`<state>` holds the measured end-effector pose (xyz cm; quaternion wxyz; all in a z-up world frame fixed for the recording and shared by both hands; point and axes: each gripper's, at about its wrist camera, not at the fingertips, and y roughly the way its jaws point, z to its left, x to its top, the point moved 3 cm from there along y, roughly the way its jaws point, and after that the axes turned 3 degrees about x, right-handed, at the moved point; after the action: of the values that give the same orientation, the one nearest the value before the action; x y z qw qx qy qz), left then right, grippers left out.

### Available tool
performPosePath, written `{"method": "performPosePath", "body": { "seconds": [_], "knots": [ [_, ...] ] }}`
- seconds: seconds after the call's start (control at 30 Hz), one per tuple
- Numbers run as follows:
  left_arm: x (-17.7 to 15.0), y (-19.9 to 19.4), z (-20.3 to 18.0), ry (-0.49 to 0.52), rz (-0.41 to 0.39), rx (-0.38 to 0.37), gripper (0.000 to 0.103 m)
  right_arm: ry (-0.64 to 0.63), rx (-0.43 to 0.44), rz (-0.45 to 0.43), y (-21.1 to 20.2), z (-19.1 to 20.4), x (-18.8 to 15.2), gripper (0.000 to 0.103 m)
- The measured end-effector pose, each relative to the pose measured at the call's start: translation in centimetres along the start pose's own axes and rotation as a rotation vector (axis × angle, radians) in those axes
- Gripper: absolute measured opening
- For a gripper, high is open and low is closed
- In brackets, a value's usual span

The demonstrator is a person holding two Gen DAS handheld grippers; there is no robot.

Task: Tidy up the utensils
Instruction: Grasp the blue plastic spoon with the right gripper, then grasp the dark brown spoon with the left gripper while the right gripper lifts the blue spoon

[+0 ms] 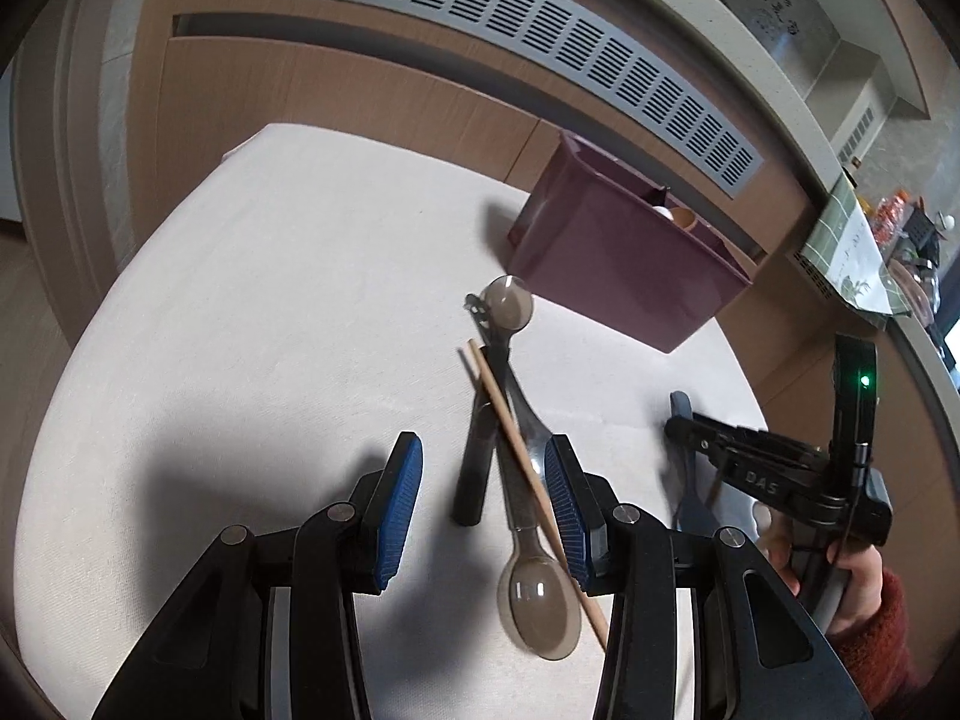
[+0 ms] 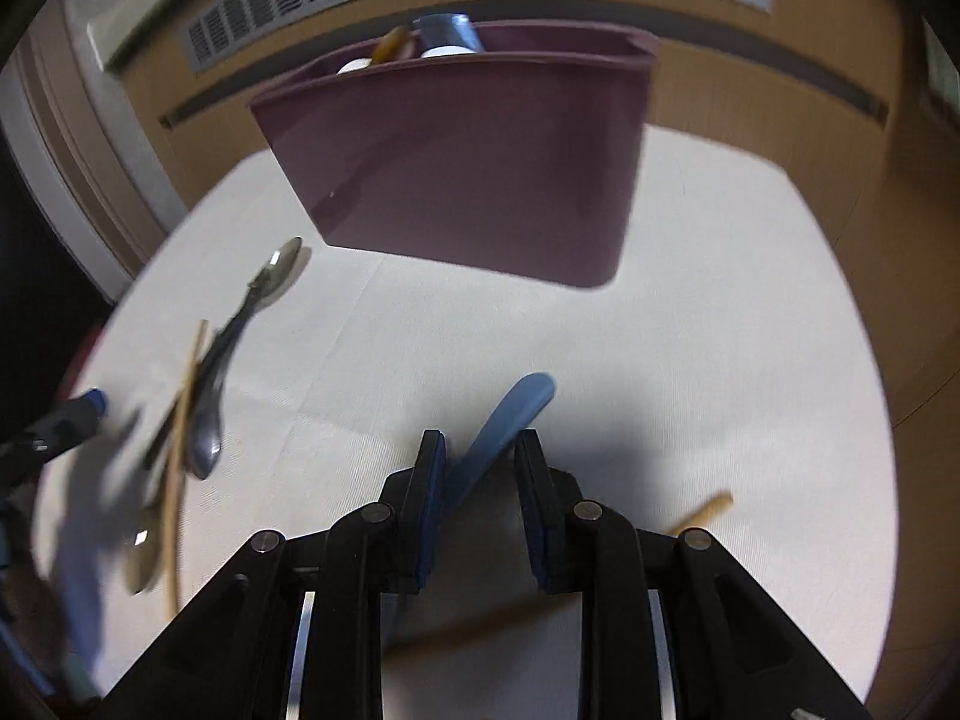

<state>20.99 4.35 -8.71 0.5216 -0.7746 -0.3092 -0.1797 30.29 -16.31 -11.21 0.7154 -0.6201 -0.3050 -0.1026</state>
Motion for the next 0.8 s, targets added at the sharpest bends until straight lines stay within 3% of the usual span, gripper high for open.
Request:
{"method": "performPosePath", "body": {
  "seconds": [0.2,0.33,0.5,0.67,0.8],
  "knots": [
    [-0.1,-0.1,0.4,-0.001,0.007,0.009,0.044,-0.054,-0.105,0.024,0.4,1.7,0.6,0.023],
    [-0.2,0.2,1.0,-0.015,0.013,0.018,0.044,-0.067,-0.043,0.009,-0.2,1.4,-0.2,0.02],
    [-0.4,0.5,0.5,0.006,0.026,0.012,0.044,-0.065,0.012,-0.04,-1.9,1.3,-0.9,0.004],
    [0.1,1.2,-1.1,0.07,0.035,-0.025,0.044,-0.054,0.029,-0.124,-5.0,0.8,-1.3,0.004],
    [2.9,3.7,-3.3,0.179,0.06,-0.059,0.044,-0.048,0.036,-0.145,-6.4,0.4,-1.6,0.004]
  ]
}}
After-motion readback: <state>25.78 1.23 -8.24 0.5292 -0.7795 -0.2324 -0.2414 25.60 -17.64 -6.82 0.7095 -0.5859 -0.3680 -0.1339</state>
